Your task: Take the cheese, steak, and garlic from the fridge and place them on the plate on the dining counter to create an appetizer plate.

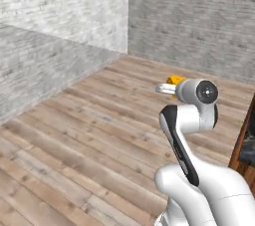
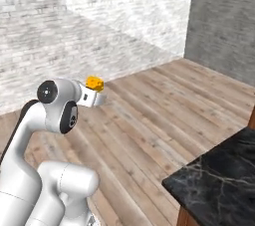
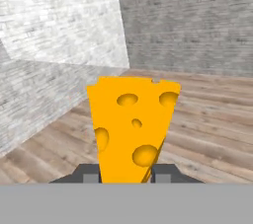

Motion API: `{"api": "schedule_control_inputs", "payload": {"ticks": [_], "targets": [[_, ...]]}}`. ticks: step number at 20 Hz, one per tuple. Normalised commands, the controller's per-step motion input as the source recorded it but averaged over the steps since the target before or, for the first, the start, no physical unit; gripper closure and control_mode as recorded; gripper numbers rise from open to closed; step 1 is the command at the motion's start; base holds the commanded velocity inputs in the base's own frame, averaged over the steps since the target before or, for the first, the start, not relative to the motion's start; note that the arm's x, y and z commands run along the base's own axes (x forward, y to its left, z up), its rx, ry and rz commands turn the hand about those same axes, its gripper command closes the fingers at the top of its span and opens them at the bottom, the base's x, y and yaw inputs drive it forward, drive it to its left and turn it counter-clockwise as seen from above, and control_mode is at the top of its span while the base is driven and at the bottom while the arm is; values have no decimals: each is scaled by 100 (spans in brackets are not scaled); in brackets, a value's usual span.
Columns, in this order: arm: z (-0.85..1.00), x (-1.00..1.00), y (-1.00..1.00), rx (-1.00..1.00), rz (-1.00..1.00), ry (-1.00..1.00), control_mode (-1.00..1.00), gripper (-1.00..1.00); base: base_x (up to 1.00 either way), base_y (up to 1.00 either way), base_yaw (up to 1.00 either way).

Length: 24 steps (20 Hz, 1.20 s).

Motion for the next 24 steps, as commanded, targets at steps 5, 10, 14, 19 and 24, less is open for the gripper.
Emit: {"api": "schedule_control_inputs", "payload": {"ticks": [5, 10, 14, 19, 24], "targets": [[0, 0, 0, 0, 0, 0, 100, 100, 100, 35, -48], [0, 0, 0, 0, 0, 0, 100, 100, 100, 36, -49], [0, 0, 0, 0, 0, 0, 100, 100, 100, 31, -49], [0, 0, 0, 0, 0, 0, 100, 100, 100, 21, -46], [0, 0, 0, 0, 0, 0, 100, 100, 100, 14, -44]]}}
